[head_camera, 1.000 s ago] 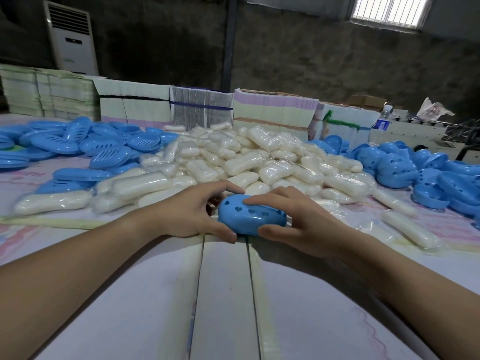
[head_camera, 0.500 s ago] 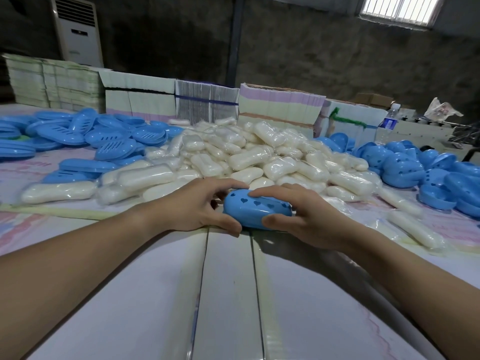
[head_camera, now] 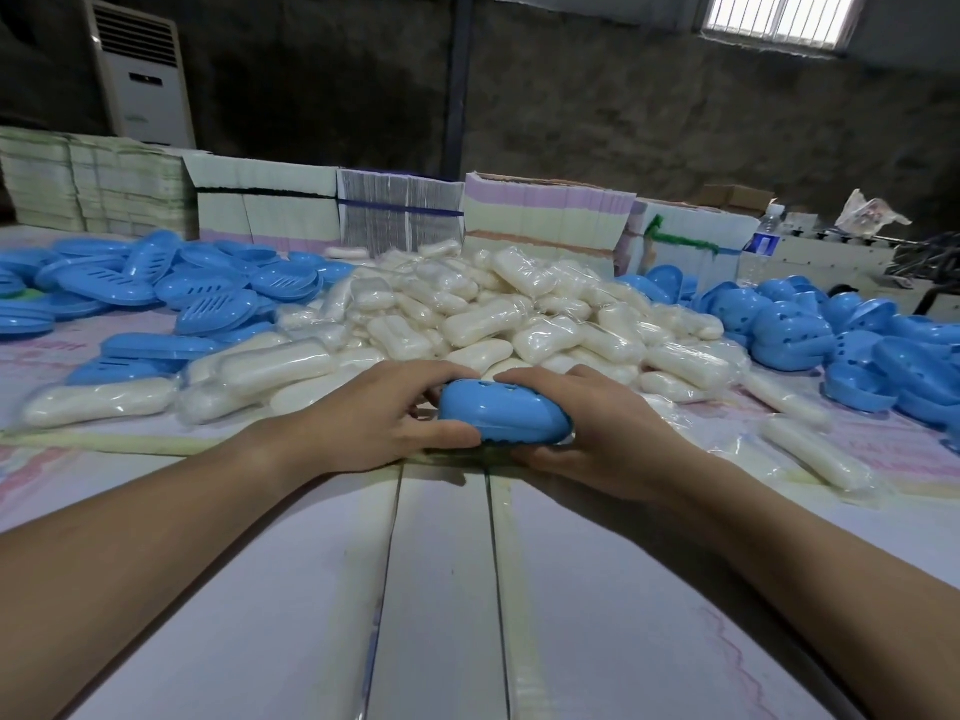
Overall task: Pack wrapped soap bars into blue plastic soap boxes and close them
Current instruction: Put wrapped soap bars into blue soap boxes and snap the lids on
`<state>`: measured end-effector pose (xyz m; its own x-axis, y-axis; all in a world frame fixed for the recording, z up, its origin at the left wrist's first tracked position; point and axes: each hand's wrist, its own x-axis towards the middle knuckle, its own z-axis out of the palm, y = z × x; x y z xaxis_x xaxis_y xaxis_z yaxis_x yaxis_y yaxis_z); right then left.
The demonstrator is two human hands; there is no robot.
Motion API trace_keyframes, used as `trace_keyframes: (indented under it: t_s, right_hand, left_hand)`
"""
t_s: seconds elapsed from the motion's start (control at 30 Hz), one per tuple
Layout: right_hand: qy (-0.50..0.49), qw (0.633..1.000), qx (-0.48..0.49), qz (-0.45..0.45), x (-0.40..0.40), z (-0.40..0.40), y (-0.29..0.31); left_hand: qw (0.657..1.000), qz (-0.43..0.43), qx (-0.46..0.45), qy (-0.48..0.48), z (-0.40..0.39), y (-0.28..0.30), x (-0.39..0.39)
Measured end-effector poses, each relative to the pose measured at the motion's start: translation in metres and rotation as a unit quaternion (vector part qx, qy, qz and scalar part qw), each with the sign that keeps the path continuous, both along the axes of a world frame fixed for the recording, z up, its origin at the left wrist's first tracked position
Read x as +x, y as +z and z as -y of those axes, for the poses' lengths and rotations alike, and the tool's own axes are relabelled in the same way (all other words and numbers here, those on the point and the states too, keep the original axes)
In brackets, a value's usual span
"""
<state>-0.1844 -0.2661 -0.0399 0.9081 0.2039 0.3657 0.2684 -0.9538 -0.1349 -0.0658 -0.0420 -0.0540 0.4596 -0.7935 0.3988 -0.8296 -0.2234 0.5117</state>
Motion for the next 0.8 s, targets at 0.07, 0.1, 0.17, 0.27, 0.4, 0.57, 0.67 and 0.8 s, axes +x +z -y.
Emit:
trace_keyframes:
  t_s: [0.07, 0.1, 0.17, 0.27, 0.4, 0.57, 0.67, 0.8]
  right_hand:
    - [0.005, 1.000, 0.000, 0.000, -0.001, 0.002, 0.000]
    - [0.008, 1.000, 0.000, 0.000, -0.001, 0.002, 0.000]
    - [0.011, 1.000, 0.002, 0.004, -0.002, 0.002, 0.001]
    - [0.007, 1.000, 0.000, 0.017, -0.004, 0.000, 0.002]
    - [-0.011, 1.000, -0.004, 0.022, -0.004, -0.001, 0.004]
    - [-0.023, 0.999, -0.020, 0.019, -0.002, 0.001, 0.003]
    - [-0.022, 0.999, -0.032, 0.028, 0.000, 0.003, 0.001]
    - [-0.034, 0.998, -0.034, 0.032, 0.004, 0.005, 0.000]
  left_hand:
    - [1.000, 0.003, -0.006, -0.020, -0.001, -0.002, 0.002]
    - [1.000, 0.020, -0.009, -0.022, -0.002, -0.003, 0.003]
    - [0.998, 0.065, -0.014, -0.013, -0.002, -0.004, 0.004]
    - [0.995, 0.095, -0.015, 0.001, -0.002, -0.003, 0.003]
    - [0.994, 0.110, -0.002, 0.019, -0.003, 0.001, 0.001]
    - [0.990, 0.134, 0.005, 0.031, -0.003, 0.005, -0.004]
    - [0.987, 0.158, 0.014, 0.030, -0.004, 0.008, -0.006]
    - [0.985, 0.171, 0.020, 0.035, -0.003, 0.009, -0.008]
